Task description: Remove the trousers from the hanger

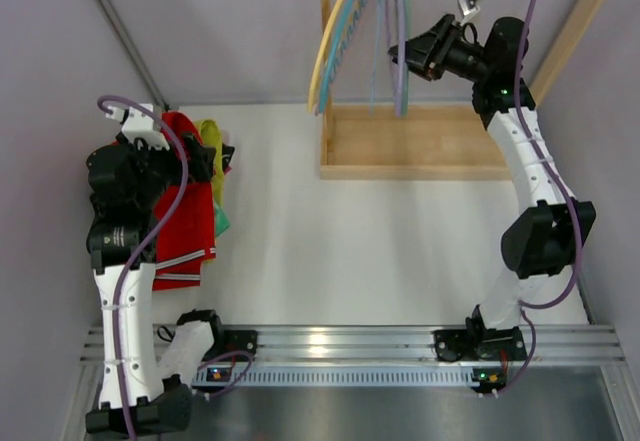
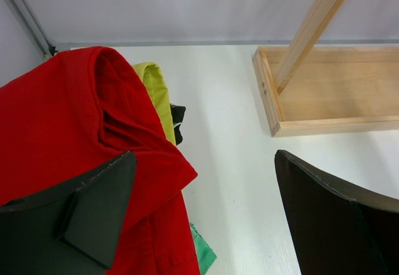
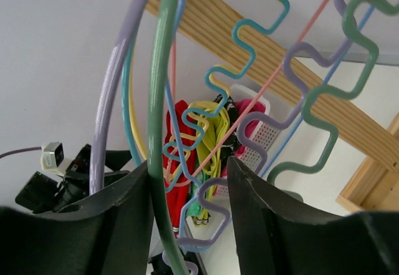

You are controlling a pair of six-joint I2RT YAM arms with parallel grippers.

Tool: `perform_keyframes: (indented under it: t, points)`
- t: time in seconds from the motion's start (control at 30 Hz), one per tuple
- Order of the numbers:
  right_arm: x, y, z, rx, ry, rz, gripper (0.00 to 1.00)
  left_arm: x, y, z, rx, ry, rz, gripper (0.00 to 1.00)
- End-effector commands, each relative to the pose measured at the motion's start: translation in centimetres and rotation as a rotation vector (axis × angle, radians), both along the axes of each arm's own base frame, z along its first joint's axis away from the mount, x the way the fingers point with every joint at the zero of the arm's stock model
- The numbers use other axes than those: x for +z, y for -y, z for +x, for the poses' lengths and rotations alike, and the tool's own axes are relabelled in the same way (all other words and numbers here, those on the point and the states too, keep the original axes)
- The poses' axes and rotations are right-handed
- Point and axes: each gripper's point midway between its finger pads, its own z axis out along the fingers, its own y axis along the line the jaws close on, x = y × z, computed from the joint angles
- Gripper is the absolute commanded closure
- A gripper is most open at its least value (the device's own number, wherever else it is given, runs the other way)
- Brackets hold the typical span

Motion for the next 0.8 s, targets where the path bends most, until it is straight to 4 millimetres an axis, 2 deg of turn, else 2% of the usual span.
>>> perform_keyframes:
  t: [0.0, 0.07, 0.1, 0.2, 0.3, 0.33, 0.37, 0.43, 0.5, 0.53, 0.63, 0.7, 0.73, 0.77]
  points:
    - [2.7, 0.5, -2.4, 0.001, 0.092, 0.001, 0.47, 1.5, 1.1, 0.7, -0.088, 0.037, 0.034, 0.01]
    - [3.6, 1.4, -3.1, -0.017, 0.111, 0.001, 0.38, 1.3, 1.0, 1.7, -0.093, 0.021, 0.044, 0.01]
    - [4.0, 1.7, -3.3, -0.028, 0.115, 0.004, 0.3, 1.2, 1.0, 2.1, -0.095, 0.015, 0.042, 0.01]
    - [5.0, 3.6, -4.1, -0.07, 0.132, 0.009, 0.19, 1.1, 1.3, 3.5, -0.123, -0.012, 0.02, 0.01]
    - [5.3, 5.0, -4.9, -0.09, 0.121, 0.028, 0.18, 1.0, 1.8, 5.1, -0.145, -0.041, -0.009, 0.01]
    - [4.9, 6.3, -4.5, -0.119, 0.111, 0.028, 0.18, 0.7, 1.9, 5.6, -0.145, -0.054, -0.011, 0.01]
    - [5.3, 7.2, -5.0, -0.139, 0.117, 0.032, 0.17, 0.0, 2.0, 6.6, -0.125, -0.079, -0.004, 0.01]
    - [4.6, 7.9, -5.2, -0.149, 0.1, 0.029, 0.17, 0.3, 2.7, 7.6, -0.122, -0.076, 0.02, 0.01]
    - [4.5, 8.6, -5.9, -0.157, 0.097, 0.023, 0.16, 0.3, 4.5, 8.8, -0.139, -0.084, 0.046, 0.01]
    - [3.7, 8.7, -6.0, -0.15, 0.074, 0.021, 0.14, 0.2, 5.0, 9.2, -0.143, -0.088, 0.052, 0.01]
    - [2.7, 9.8, -7.5, -0.174, 0.044, -0.009, 0.0, -0.5, 9.2, 10.3, -0.255, -0.138, 0.033, 0.01]
    - [1.5, 10.4, -8.2, -0.193, 0.063, -0.074, 0.01, -1.0, 10.5, 11.1, -0.284, -0.176, 0.021, 0.01]
    - [1.3, 10.7, -9.1, -0.208, 0.079, -0.104, 0.01, -1.3, 11.9, 11.1, -0.317, -0.186, 0.016, 0.01]
    - [-0.1, 10.9, -9.5, -0.215, 0.08, -0.167, 0.01, -1.6, 12.3, 11.2, -0.329, -0.195, 0.014, 0.01]
